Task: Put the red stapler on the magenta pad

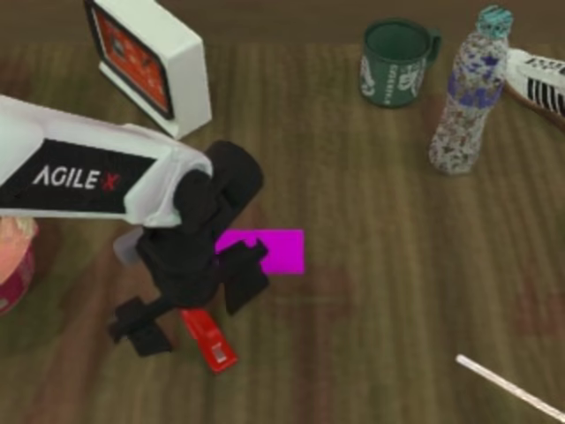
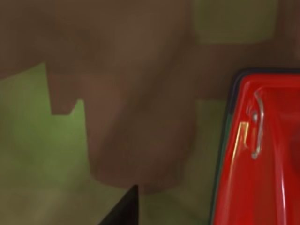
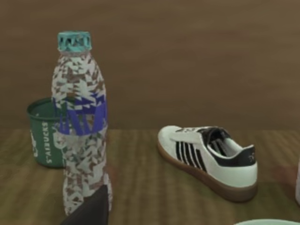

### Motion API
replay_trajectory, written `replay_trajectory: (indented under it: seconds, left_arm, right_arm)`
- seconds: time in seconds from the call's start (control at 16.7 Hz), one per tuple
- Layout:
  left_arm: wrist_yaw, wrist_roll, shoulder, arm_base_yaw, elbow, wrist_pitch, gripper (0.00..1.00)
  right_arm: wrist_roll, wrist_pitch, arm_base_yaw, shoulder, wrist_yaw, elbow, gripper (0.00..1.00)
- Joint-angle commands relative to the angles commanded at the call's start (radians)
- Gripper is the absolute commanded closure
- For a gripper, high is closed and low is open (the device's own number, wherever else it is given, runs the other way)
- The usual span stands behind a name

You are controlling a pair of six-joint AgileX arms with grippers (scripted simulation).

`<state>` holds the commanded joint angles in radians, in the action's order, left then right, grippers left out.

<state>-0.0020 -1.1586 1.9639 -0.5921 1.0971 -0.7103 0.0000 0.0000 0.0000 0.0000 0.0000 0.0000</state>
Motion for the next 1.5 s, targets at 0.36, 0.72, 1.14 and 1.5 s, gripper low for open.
replay_trajectory:
  seconds: [0.36, 0.72, 1.14, 1.5]
  left_arm:
    - [0.0, 0.0, 0.0, 0.0, 0.0, 0.0, 0.83]
    - [0.0, 0.0, 0.0, 0.0, 0.0, 0.0, 1.0]
    - [0.0, 0.0, -0.007, 0.0, 0.013, -0.017, 1.0]
    - [-0.002, -0.007, -0.1, 0.01, 0.151, -0.264, 1.0]
  right_arm:
    - [0.0, 0.0, 0.0, 0.0, 0.0, 0.0, 0.0]
    - [0.0, 0.0, 0.0, 0.0, 0.0, 0.0, 0.0]
    - [0.0, 0.0, 0.0, 0.0, 0.0, 0.0, 0.0]
    - [0.0, 0.0, 0.0, 0.0, 0.0, 0.0, 0.0]
